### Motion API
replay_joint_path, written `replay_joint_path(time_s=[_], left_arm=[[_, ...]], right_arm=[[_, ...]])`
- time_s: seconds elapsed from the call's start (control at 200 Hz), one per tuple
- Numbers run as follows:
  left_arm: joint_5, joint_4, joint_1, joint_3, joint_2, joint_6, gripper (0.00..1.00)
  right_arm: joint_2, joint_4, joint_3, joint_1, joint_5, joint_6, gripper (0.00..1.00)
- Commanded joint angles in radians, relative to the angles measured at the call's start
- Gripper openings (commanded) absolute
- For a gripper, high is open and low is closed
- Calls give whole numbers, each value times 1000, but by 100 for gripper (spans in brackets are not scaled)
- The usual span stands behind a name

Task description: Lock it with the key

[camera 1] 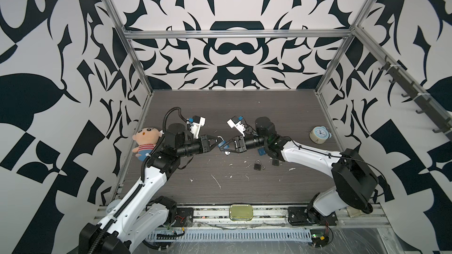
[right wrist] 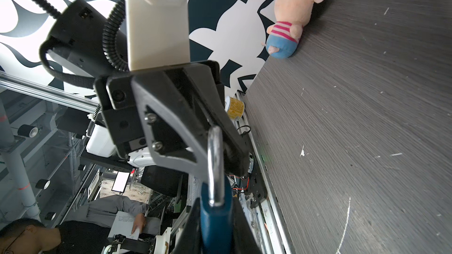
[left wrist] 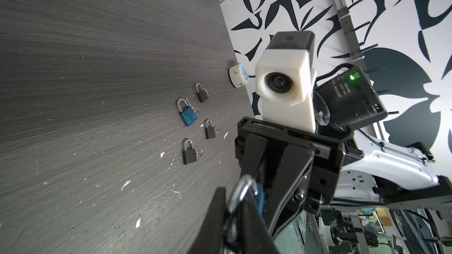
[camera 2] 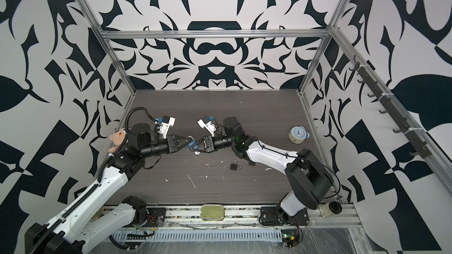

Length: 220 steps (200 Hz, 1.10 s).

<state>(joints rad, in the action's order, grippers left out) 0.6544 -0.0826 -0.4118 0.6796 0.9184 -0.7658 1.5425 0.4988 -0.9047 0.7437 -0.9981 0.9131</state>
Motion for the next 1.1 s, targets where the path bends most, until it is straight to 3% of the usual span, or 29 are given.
replay_joint_path(time_s=[0.0, 0.04, 0.315, 0.39, 0.62, 1.095], left_arm=[[44, 66, -9, -29, 1, -15, 4], [45, 73, -8, -35, -1, -21, 0], [3, 87, -7, -75, -39, -41, 0], [-14, 87, -8, -84, -50, -48, 0], [-41, 83, -8, -94, -62, -55, 0], [-100, 20, -7, -62, -72, -61, 0]], right_arm=[[-23, 82, -15, 23, -3, 16, 0], [-22, 87, -16, 25, -4, 19, 0], [-11, 80, -7, 24, 17, 18, 0], [-9, 80, 1, 20, 36, 17, 16], [-17, 110, 31, 4, 67, 38, 40], [-109, 131, 106, -73, 108, 45, 46]])
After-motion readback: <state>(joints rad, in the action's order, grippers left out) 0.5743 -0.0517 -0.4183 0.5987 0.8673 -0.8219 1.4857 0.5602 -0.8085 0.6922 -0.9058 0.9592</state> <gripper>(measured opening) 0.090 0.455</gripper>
